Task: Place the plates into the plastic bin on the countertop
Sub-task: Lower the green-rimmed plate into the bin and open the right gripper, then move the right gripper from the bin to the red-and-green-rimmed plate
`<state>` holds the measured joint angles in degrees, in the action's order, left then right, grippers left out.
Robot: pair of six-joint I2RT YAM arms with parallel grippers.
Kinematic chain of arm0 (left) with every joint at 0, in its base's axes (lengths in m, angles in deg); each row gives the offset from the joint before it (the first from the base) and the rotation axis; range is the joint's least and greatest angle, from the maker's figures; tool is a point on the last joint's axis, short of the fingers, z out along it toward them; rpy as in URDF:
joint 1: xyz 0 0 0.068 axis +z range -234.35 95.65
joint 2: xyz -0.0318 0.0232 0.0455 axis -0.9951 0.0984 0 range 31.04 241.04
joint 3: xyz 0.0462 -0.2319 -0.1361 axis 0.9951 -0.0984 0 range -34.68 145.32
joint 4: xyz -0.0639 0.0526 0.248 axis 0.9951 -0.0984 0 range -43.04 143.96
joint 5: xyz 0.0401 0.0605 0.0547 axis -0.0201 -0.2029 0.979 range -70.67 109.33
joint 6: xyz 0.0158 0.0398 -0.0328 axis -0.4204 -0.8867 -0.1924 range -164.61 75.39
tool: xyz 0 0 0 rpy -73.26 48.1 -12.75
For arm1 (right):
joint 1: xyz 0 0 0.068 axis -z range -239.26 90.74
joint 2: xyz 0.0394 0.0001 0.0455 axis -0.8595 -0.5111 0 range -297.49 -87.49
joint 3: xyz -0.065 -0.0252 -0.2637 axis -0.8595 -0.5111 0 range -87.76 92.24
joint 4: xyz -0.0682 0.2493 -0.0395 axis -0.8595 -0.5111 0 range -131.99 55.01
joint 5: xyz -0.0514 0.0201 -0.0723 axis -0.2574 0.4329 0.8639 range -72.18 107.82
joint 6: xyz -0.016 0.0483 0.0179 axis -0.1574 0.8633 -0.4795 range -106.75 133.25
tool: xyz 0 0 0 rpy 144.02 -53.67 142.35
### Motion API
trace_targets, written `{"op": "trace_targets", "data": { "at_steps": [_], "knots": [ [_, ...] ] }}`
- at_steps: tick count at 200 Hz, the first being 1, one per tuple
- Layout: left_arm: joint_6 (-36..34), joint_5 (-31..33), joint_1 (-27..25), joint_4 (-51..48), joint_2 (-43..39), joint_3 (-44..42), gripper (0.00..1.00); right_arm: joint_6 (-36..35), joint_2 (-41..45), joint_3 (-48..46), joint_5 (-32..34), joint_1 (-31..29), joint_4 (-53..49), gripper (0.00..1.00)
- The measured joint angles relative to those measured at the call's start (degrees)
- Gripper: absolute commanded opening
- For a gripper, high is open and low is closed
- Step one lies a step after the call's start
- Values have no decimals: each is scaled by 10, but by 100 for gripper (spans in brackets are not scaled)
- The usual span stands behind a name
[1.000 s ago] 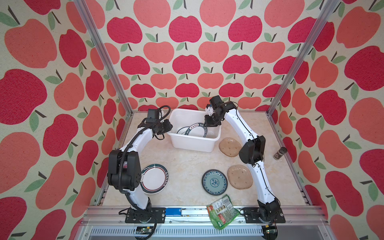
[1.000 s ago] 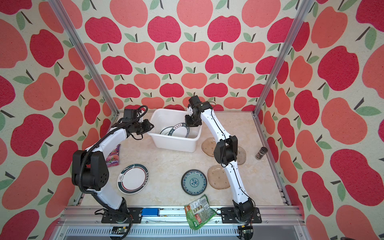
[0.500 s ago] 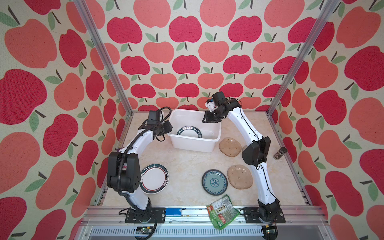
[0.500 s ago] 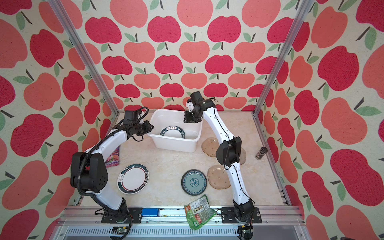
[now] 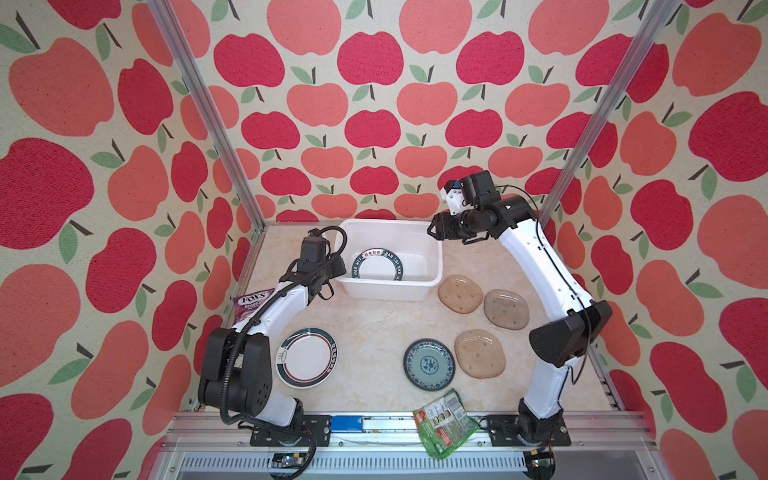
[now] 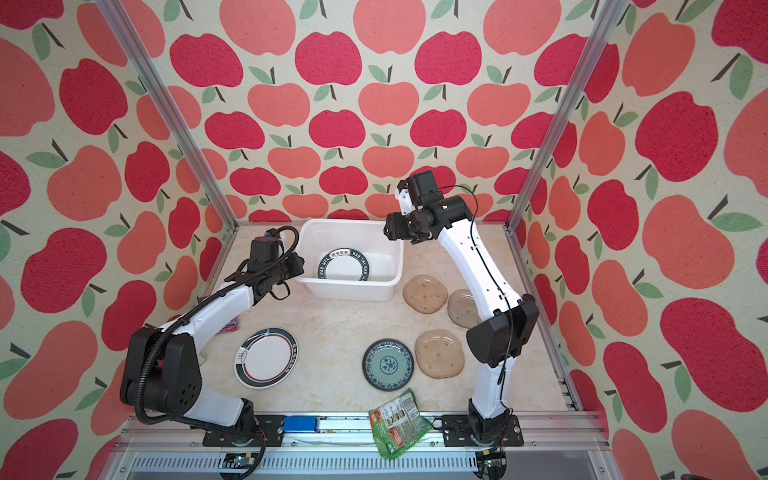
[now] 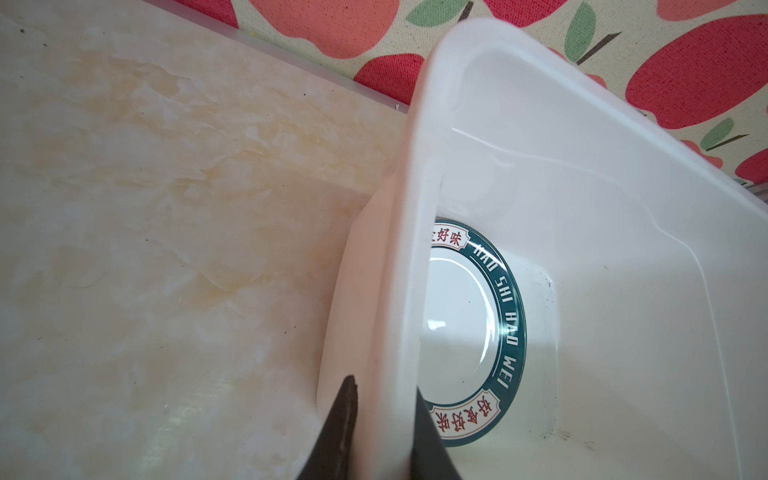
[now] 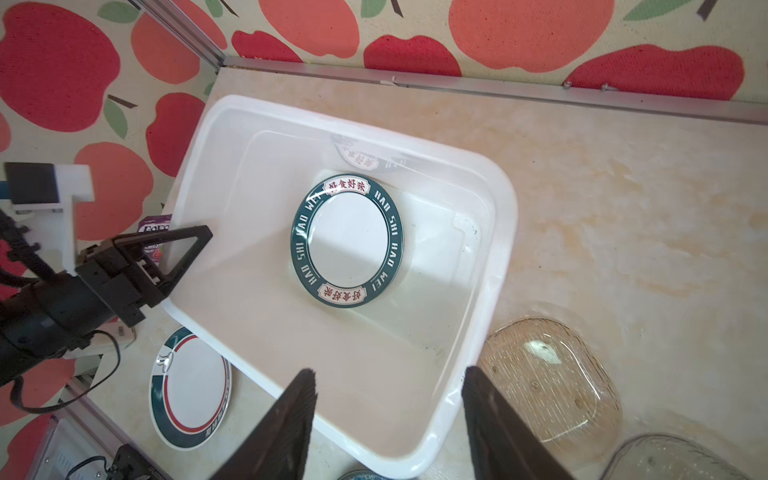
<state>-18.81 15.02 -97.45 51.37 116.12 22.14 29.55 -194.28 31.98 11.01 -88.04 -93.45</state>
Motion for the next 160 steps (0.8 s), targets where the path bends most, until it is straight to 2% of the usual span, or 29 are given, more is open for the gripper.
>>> {"op": "trace_targets", "data": {
  "at_steps": [38,71,129,160],
  "knots": [
    [0,68,-41,93,-42,-83,0,0,17,-116,5,8,30,59],
    [2,95,-55,146,-59,-124,0,1,39,-151,3,19,50,59],
    [2,99,-57,143,-58,-120,0,3,57,-151,-13,28,80,59],
    [-2,86,-49,73,-37,-65,0,17,62,-155,-61,28,115,59]
  ]
}}
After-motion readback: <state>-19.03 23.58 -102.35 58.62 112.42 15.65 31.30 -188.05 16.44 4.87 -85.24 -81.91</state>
